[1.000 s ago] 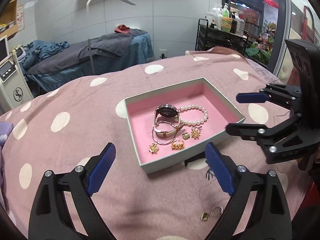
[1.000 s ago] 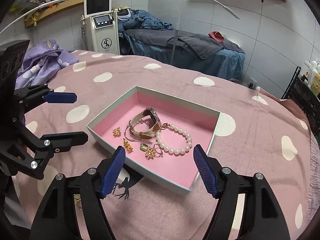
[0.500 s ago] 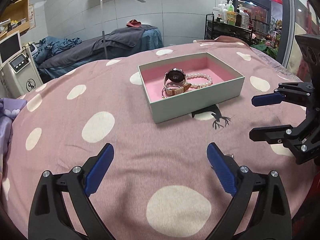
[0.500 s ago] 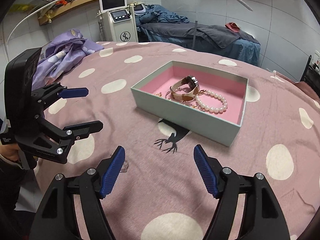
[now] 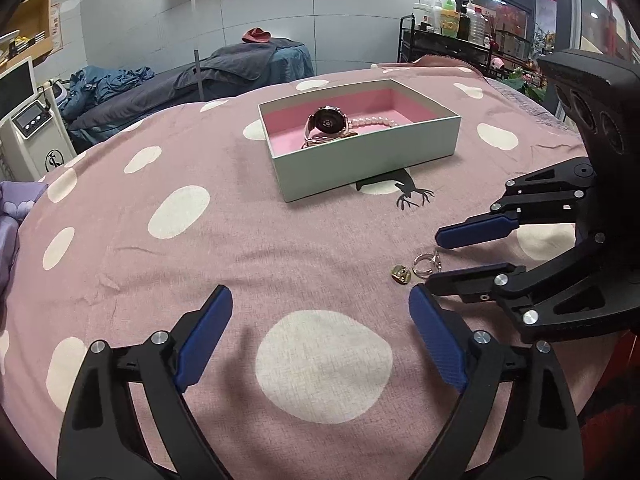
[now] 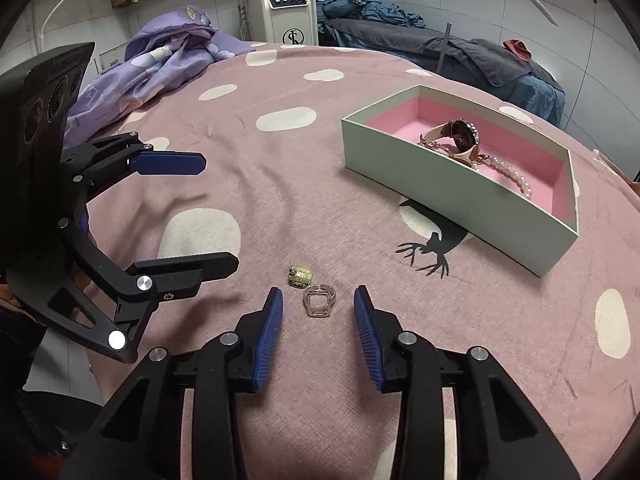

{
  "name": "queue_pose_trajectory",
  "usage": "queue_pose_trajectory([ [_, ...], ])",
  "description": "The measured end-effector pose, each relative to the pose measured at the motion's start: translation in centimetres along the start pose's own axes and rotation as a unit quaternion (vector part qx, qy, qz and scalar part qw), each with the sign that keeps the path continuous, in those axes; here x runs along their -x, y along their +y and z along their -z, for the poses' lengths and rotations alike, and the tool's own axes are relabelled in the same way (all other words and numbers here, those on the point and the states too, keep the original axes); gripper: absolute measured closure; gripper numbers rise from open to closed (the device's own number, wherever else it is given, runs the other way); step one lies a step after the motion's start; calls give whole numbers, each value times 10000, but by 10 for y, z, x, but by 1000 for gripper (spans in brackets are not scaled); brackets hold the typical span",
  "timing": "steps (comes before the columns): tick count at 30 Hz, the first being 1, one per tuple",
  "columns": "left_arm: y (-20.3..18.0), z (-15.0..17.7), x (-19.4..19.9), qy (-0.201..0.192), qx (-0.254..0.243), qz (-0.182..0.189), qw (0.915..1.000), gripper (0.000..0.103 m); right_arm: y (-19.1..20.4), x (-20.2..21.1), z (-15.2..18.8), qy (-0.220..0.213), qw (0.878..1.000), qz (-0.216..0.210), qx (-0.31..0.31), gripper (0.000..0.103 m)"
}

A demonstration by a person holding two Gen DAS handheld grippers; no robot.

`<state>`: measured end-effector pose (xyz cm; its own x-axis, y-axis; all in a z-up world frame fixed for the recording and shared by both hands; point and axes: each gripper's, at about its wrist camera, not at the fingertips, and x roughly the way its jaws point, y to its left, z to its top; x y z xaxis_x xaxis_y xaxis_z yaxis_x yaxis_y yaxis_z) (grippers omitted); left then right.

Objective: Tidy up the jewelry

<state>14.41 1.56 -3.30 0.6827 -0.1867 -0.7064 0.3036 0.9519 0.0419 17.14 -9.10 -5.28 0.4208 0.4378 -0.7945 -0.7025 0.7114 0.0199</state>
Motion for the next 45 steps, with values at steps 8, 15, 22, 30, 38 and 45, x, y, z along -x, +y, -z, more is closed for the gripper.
queue_pose_trajectory([
  [8, -14, -1, -7, 88, -162, 181, 9997, 31, -3, -2, 3, 20, 9999, 4, -102, 85],
  [15, -31, -6, -21, 194, -265, 479, 9983, 50, -26, 12, 9, -114, 9982, 170, -565, 86],
  [22, -41, -13, -38, 313, -181, 614, 9975, 66, -38, 23, 19, -153, 9962, 249, -818, 85],
  [30, -41, -12, -40, 283, -105, 608, 9977, 85, -42, 25, 24, -178, 9951, 250, -944, 85],
  [38, -45, -11, -38, 264, -94, 585, 9979, 88, -43, 30, 24, -235, 9949, 249, -951, 86],
  [45, -45, -11, -34, 247, -79, 658, 9975, 88, -45, 34, 27, -297, 9944, 262, -984, 86],
])
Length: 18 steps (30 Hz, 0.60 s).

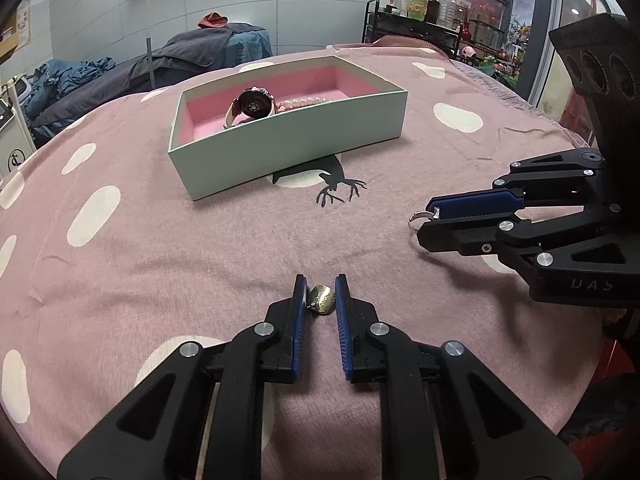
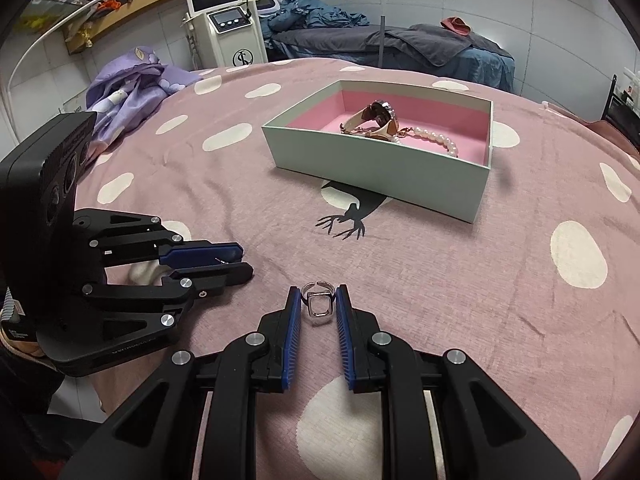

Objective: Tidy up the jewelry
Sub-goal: 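Grasp the small gold pendant with the left tool while the right tool holds the ring, then lower the pendant and ring into the box and open both tools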

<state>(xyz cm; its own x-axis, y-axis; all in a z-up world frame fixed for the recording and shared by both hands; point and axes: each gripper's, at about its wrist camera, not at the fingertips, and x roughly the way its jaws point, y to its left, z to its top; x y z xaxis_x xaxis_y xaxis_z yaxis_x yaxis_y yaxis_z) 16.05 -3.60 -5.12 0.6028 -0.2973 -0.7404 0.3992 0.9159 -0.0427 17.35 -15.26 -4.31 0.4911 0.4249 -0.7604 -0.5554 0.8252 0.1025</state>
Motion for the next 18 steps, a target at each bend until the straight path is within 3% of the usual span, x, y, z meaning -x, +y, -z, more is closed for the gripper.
queue_pose_trajectory([
  [9, -5, -5, 22, -240, -19, 184, 9995, 88, -3, 11, -1, -146, 9999, 10, 47, 85],
  [18, 2, -30, 35, -516, -33, 187, 9985, 88, -8, 24, -16, -383, 9992, -48, 83, 85],
])
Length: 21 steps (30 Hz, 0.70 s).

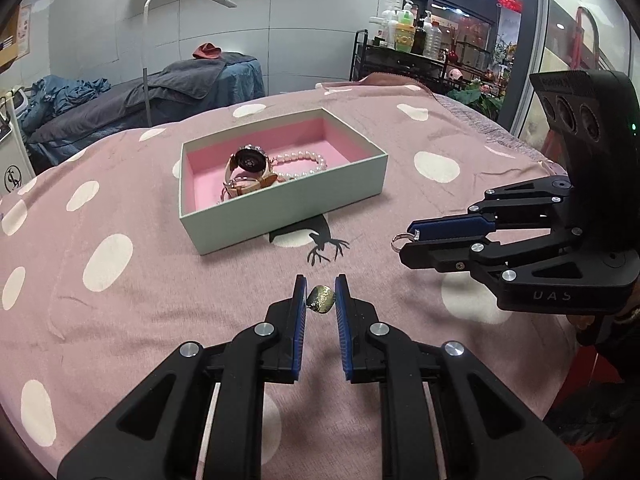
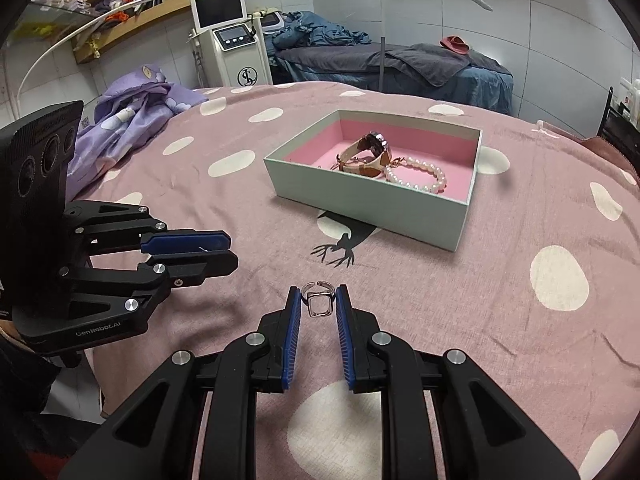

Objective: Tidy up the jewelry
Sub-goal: 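Lower the pendant and ring into the box and open both tools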

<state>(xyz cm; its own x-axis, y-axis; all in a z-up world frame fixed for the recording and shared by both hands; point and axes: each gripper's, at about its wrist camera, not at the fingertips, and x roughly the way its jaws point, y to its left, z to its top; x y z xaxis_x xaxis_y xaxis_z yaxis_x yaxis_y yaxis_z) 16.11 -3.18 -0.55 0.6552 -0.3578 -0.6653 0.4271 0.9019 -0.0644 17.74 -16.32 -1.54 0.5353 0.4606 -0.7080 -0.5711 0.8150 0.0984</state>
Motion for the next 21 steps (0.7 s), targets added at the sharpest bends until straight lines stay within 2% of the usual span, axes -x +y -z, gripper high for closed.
queue_pose_trajectory([
  [8, 26, -42, -16, -105, 166, -22, 9998, 88, -13, -3, -41, -212, 9997, 123, 85, 85],
  [12, 40, -70, -34, -74, 176, -188, 9996, 88, -23, -16, -65, -238, 9993, 272, 95, 86],
  [16, 50, -90, -61, 155, 110, -366, 9991, 88, -35, -37, -82, -131, 9989, 449, 43, 86],
  [21, 60, -96, -93, 527, 158, -408, 9977, 88, -49, -65, -95, 141, 9983, 569, -40, 86],
])
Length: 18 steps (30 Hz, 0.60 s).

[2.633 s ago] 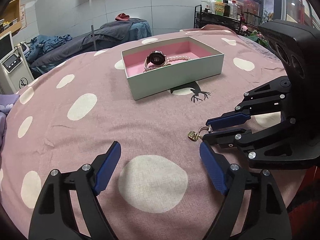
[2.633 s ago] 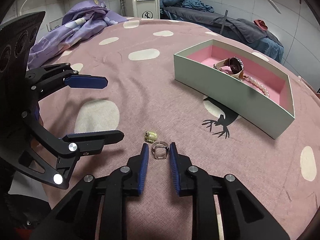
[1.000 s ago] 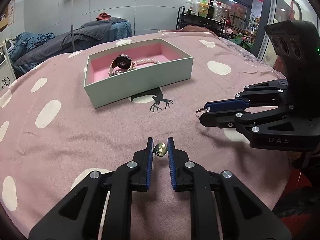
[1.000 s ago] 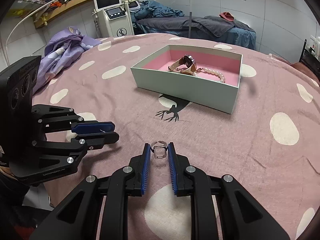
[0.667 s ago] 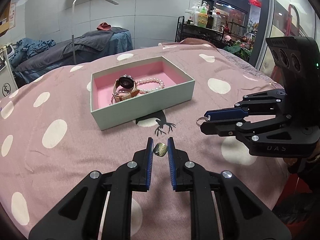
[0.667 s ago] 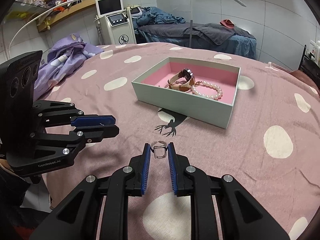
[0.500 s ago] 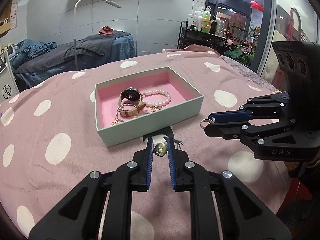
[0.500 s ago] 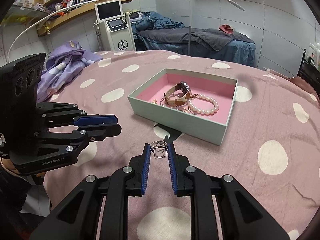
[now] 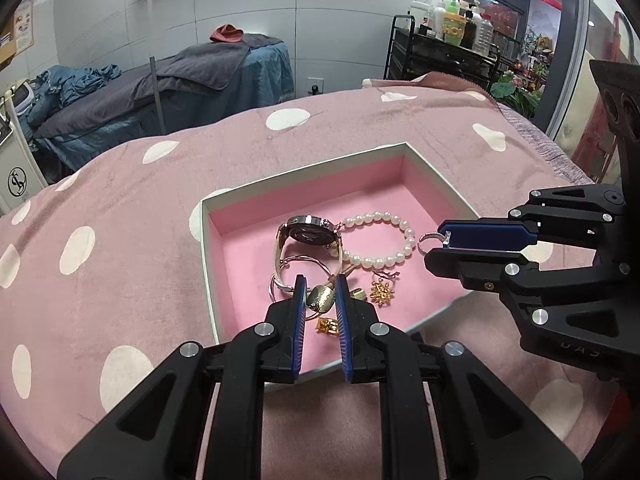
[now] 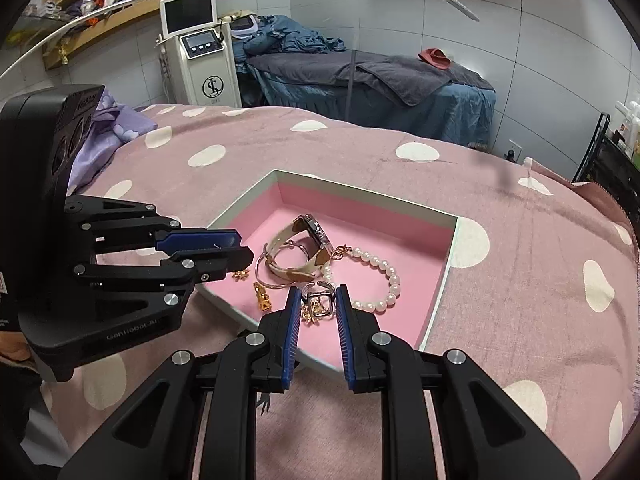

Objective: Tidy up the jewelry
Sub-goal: 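Lower the pendant and ring into the box and open both tools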

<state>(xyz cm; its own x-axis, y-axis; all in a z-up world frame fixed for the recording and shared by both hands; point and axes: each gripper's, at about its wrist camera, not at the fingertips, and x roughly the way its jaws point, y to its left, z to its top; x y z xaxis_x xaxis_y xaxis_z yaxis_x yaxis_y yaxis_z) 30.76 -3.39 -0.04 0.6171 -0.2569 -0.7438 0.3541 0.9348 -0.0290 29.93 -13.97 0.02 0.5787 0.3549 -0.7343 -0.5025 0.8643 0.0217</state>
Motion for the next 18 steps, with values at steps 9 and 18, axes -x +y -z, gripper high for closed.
queue_pose_trajectory([
  [9, 5, 1, -24, 296, -11, -38, 9996, 88, -7, -33, -3, 352, 9992, 195, -5, 86],
  [18, 8, 2, -31, 387, 56, -68, 9992, 88, -3, -44, -4, 486, 9981, 337, 169, 85],
])
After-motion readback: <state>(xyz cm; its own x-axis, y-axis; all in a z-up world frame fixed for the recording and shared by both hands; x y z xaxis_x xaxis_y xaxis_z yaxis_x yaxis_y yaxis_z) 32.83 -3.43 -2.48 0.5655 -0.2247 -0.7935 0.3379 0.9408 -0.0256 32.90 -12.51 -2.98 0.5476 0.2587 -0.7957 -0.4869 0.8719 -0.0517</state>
